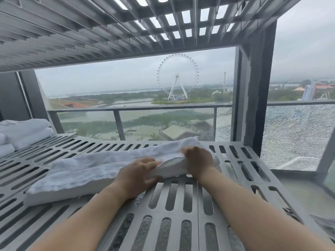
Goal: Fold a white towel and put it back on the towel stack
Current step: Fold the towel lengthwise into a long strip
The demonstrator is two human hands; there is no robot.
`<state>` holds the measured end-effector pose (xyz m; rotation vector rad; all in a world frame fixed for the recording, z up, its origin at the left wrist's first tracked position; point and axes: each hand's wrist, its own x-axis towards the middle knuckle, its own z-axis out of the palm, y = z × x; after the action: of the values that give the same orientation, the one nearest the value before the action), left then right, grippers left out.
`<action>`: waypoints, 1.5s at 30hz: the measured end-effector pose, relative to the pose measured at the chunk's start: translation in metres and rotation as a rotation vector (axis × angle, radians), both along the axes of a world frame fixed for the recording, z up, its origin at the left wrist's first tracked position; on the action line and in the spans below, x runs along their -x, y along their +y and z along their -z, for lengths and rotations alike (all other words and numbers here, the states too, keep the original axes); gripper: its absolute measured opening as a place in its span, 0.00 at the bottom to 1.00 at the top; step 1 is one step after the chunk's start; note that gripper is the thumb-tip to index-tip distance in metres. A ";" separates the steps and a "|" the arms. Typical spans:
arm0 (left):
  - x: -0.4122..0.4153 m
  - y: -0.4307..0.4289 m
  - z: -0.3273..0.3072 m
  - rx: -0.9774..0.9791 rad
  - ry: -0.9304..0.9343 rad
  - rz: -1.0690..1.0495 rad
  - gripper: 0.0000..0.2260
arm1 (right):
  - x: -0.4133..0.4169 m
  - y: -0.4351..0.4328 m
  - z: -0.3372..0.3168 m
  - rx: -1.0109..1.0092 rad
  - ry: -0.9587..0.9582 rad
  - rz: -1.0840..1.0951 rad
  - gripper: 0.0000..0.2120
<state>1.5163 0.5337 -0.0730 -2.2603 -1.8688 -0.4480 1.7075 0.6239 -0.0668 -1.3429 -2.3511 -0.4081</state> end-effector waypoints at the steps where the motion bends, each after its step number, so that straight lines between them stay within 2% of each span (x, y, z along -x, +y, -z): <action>1: -0.001 0.000 -0.001 -0.007 0.006 0.010 0.20 | -0.002 0.001 0.000 0.010 0.012 0.000 0.18; 5: -0.003 -0.001 -0.004 -0.014 0.034 -0.042 0.15 | -0.007 0.003 0.004 -0.010 -0.004 -0.116 0.20; 9: 0.011 -0.004 -0.009 0.018 0.015 -0.154 0.20 | -0.009 0.000 0.003 0.009 -0.038 -0.306 0.22; 13: 0.026 -0.011 -0.010 0.042 -0.041 -0.223 0.23 | -0.001 -0.006 0.003 0.026 -0.029 -0.344 0.20; 17: 0.022 -0.013 -0.006 0.030 -0.093 -0.179 0.22 | 0.001 -0.009 0.004 0.006 -0.037 -0.340 0.17; 22: 0.007 -0.009 0.000 -0.065 -0.126 -0.131 0.16 | 0.002 -0.012 0.005 -0.159 -0.053 -0.278 0.15; 26: 0.008 -0.009 -0.001 -0.190 -0.164 -0.145 0.10 | 0.002 -0.014 0.006 -0.077 0.011 -0.207 0.16; 30: 0.005 -0.009 -0.001 -0.265 -0.131 -0.109 0.10 | -0.004 -0.012 0.006 -0.047 0.064 -0.193 0.18; 35: 0.002 -0.012 -0.003 -0.422 -0.129 -0.035 0.08 | 0.004 -0.015 0.006 -0.171 0.040 -0.113 0.15; 37: 0.001 -0.012 -0.001 -0.385 -0.110 0.003 0.08 | 0.005 -0.015 0.005 -0.178 0.021 -0.081 0.15; 41: 0.000 -0.009 0.002 -0.271 -0.081 0.067 0.13 | 0.004 -0.015 0.003 -0.170 -0.034 -0.229 0.13; 45: 0.002 -0.007 0.002 -0.274 -0.194 0.069 0.08 | 0.010 -0.023 0.002 -0.129 -0.121 -0.380 0.12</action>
<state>1.5142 0.5263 -0.0754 -2.1670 -1.6916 -0.9041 1.6977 0.6009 -0.0685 -0.8078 -2.5563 -0.5240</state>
